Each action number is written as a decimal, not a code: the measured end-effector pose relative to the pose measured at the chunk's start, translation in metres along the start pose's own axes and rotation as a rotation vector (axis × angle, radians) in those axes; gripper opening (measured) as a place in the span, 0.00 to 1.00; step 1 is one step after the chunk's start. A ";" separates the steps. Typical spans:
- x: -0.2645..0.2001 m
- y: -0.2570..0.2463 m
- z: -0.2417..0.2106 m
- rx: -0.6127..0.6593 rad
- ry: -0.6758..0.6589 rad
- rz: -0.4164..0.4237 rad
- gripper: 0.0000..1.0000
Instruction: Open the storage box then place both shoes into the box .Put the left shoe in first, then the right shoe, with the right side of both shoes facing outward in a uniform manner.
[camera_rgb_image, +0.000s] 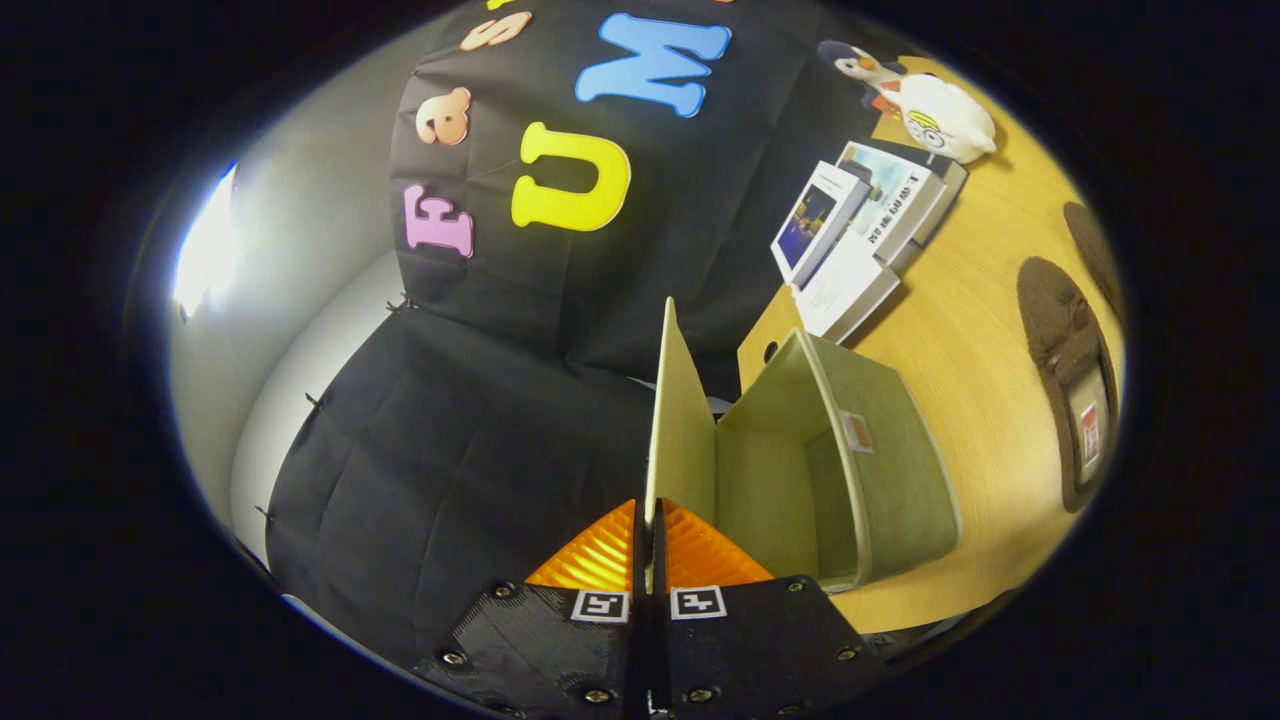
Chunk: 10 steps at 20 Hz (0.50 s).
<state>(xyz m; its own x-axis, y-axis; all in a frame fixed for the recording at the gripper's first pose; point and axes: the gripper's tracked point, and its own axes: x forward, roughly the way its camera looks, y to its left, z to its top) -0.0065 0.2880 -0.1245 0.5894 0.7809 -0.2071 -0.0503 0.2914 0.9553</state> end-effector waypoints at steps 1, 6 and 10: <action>0.004 0.007 -0.003 -0.021 0.006 0.002 0.01; 0.026 0.040 -0.020 -0.107 0.030 0.011 0.01; 0.045 0.057 -0.033 -0.185 0.044 -0.003 0.01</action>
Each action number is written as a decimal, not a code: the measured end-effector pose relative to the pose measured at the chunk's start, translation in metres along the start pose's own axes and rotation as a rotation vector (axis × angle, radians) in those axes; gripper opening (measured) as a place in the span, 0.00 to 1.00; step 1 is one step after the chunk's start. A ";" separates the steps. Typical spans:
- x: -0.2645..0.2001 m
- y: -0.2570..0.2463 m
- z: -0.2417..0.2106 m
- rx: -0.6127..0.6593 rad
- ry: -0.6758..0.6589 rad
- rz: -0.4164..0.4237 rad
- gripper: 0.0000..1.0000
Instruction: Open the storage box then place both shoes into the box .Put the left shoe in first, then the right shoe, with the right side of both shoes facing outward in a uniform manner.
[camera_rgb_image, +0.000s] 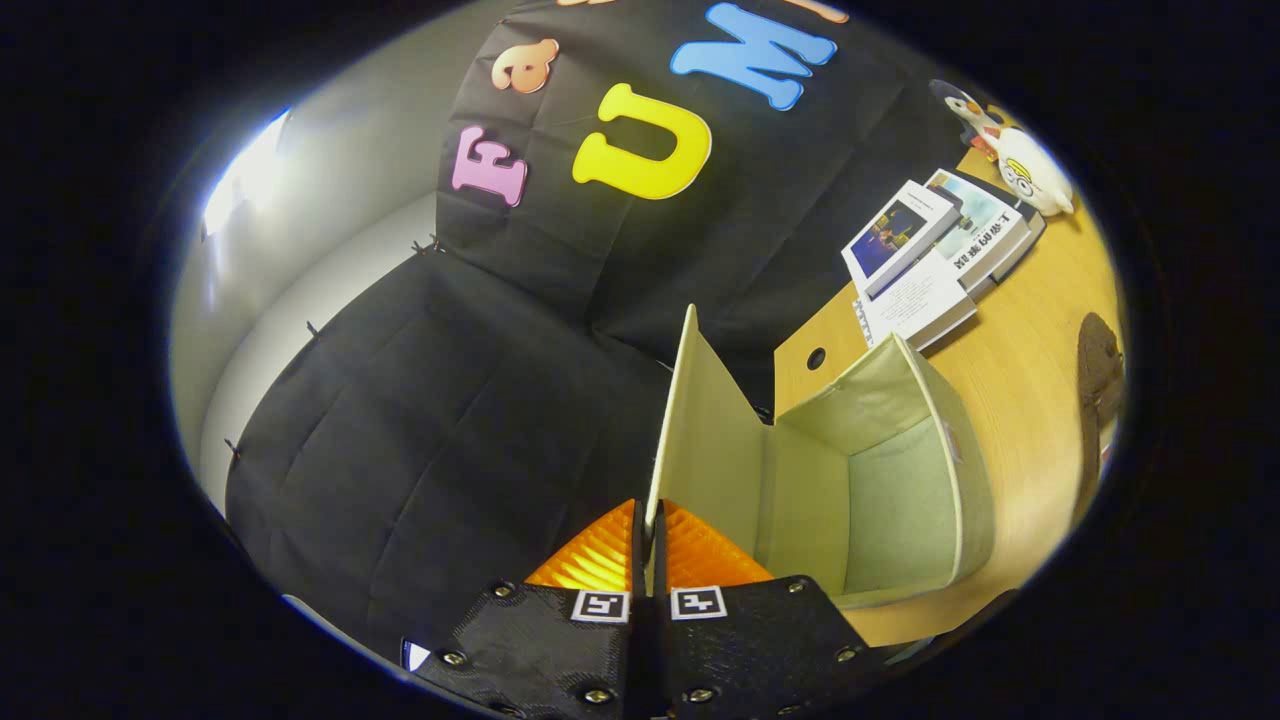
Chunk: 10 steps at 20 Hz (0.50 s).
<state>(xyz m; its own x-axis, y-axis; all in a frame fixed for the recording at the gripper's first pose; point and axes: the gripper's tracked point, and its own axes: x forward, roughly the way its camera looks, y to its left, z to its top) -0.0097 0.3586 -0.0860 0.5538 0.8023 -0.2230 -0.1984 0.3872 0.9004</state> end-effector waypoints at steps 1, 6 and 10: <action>0.006 0.006 -0.005 -0.014 0.009 0.003 0.01; 0.033 0.030 -0.023 -0.073 0.044 0.008 0.01; 0.053 0.042 -0.041 -0.138 0.079 -0.002 0.01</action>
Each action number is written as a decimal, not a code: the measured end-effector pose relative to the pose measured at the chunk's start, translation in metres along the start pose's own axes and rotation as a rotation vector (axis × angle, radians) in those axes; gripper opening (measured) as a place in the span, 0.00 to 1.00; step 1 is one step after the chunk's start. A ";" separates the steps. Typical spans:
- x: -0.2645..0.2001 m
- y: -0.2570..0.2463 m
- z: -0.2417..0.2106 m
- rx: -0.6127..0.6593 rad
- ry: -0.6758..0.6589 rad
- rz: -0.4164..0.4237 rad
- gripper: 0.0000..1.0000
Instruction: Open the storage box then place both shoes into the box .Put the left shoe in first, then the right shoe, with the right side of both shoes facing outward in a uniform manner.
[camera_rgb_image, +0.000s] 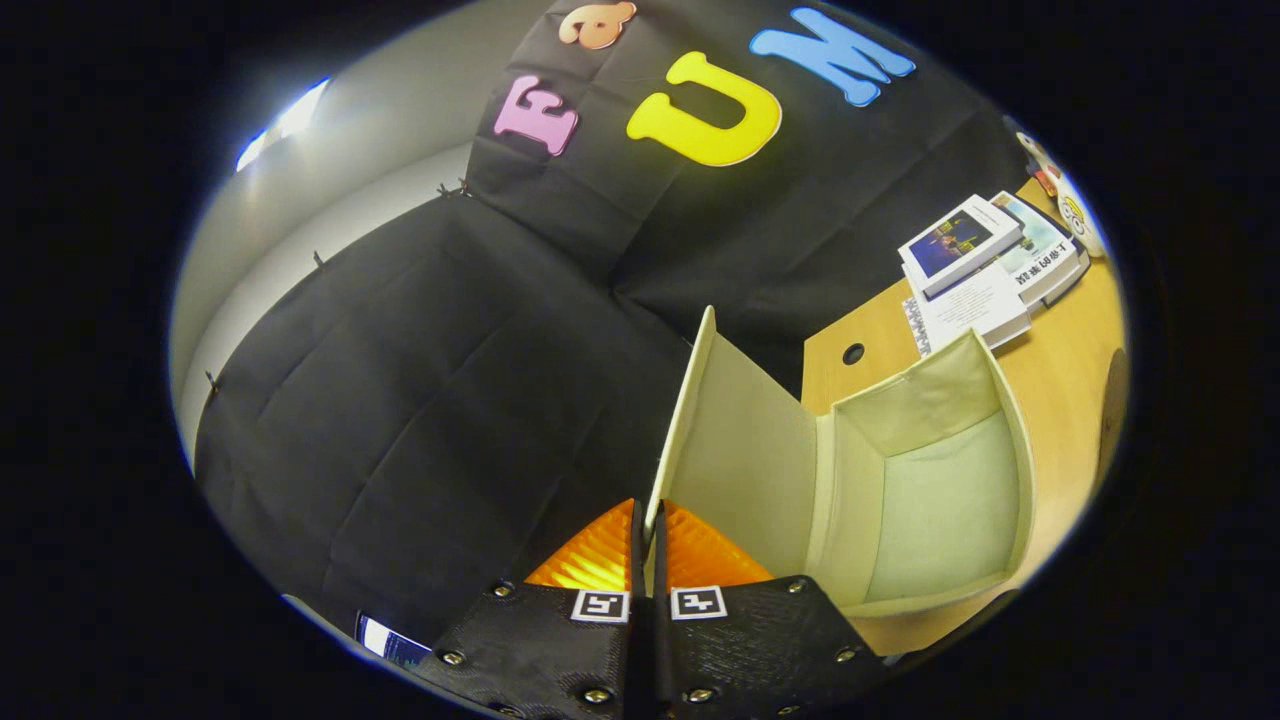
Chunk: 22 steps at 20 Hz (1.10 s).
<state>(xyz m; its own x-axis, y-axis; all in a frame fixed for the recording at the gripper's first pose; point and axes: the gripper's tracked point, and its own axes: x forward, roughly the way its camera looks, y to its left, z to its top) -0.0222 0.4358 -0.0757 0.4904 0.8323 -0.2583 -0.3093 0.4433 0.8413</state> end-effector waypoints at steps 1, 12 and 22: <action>0.003 0.006 -0.004 -0.009 0.014 0.010 0.01; -0.007 -0.006 0.007 -0.254 0.019 -0.042 0.96; -0.090 -0.094 0.078 -0.315 -0.083 -0.253 0.96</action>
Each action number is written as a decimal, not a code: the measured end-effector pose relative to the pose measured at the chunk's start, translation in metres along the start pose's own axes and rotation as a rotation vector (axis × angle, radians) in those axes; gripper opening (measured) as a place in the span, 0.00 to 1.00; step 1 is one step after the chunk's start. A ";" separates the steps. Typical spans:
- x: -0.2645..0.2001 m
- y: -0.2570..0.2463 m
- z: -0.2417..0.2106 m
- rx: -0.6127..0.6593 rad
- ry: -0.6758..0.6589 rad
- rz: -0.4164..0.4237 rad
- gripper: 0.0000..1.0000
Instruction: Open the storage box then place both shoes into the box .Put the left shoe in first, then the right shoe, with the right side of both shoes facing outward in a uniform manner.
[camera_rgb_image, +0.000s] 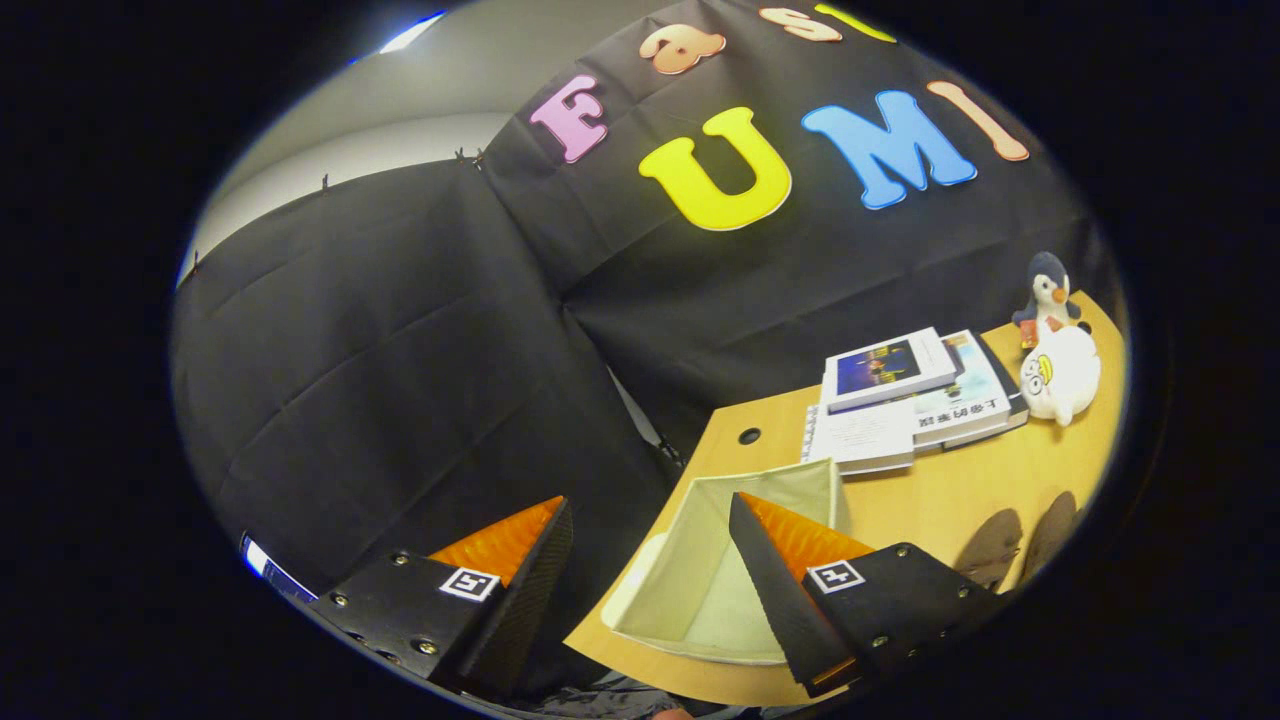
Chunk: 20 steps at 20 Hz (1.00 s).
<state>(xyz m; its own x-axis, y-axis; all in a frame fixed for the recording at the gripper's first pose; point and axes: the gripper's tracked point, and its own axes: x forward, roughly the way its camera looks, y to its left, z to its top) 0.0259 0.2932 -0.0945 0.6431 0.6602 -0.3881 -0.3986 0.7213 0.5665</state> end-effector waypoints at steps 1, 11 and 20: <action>-0.005 -0.013 0.002 -0.005 -0.003 -0.023 0.96; -0.053 -0.129 -0.005 -0.084 0.031 -0.246 0.97; -0.067 -0.220 -0.063 -0.104 0.138 -0.416 0.97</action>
<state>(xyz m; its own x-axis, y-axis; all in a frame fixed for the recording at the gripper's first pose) 0.0293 0.1032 -0.2389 0.6721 0.3260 -0.6648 -0.1929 0.9439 0.2679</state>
